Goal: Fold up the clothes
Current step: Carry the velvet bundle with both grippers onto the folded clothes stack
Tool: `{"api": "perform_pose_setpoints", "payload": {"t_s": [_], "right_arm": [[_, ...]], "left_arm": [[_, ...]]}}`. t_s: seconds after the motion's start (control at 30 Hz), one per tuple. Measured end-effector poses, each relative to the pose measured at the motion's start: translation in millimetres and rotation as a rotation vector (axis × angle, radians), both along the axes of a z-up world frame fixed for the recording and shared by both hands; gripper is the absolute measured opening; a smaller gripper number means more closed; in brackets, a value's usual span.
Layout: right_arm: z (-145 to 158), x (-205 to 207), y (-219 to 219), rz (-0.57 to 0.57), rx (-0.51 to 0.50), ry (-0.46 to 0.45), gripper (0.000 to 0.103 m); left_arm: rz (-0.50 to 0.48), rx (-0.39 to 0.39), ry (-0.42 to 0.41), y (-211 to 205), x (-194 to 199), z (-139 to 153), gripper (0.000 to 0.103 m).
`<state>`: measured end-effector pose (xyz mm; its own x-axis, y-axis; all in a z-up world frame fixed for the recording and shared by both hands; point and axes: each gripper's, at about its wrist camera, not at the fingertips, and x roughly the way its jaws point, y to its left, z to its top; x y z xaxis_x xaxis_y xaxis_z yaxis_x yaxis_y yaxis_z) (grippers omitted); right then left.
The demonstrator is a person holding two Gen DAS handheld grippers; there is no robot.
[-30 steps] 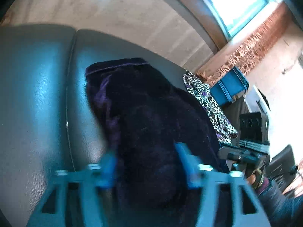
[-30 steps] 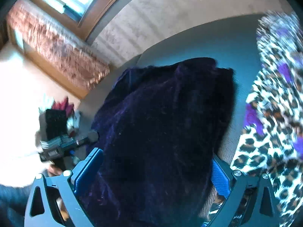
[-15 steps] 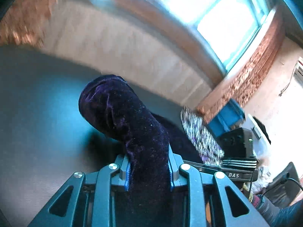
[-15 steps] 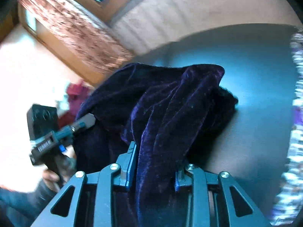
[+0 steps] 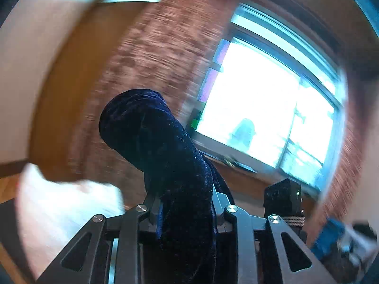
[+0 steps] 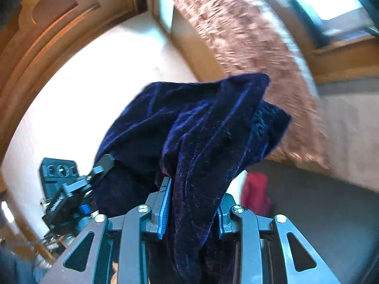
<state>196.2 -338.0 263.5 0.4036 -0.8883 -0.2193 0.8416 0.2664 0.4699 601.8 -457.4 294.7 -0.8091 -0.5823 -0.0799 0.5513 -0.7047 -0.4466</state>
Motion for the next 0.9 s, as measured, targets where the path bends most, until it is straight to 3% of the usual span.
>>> {"api": "perform_pose_setpoints", "payload": {"t_s": [0.13, 0.2, 0.27, 0.33, 0.4, 0.47, 0.63, 0.73, 0.9], "right_arm": [[17, 46, -107, -0.010, 0.107, 0.068, 0.038], [1, 64, -153, -0.032, 0.209, 0.143, 0.041], [-30, 81, -193, -0.046, 0.326, 0.204, 0.045], [-64, 90, -214, -0.061, 0.385, 0.242, 0.058], [-82, 83, -217, -0.057, 0.369, 0.170, 0.060], [-79, 77, -220, -0.068, 0.340, 0.136, 0.063], [-49, 68, -204, -0.120, 0.235, 0.148, 0.069], [-35, 69, -173, -0.140, 0.174, 0.166, 0.082], [-37, 82, -133, -0.139, 0.120, 0.195, 0.082]], "left_arm": [[0.233, 0.198, -0.053, -87, 14, -34, 0.028], [0.321, 0.377, -0.104, -134, 16, -78, 0.028], [0.373, 0.439, -0.100, -156, 20, -118, 0.032], [0.406, 0.426, -0.079, -164, 21, -139, 0.035], [0.429, 0.395, -0.065, -168, 20, -137, 0.036], [0.438, 0.389, -0.064, -175, 16, -128, 0.036], [0.414, 0.429, -0.033, -179, 21, -118, 0.042], [0.434, 0.404, -0.042, -166, 25, -110, 0.046], [0.492, 0.346, -0.058, -142, 31, -94, 0.051]]}}
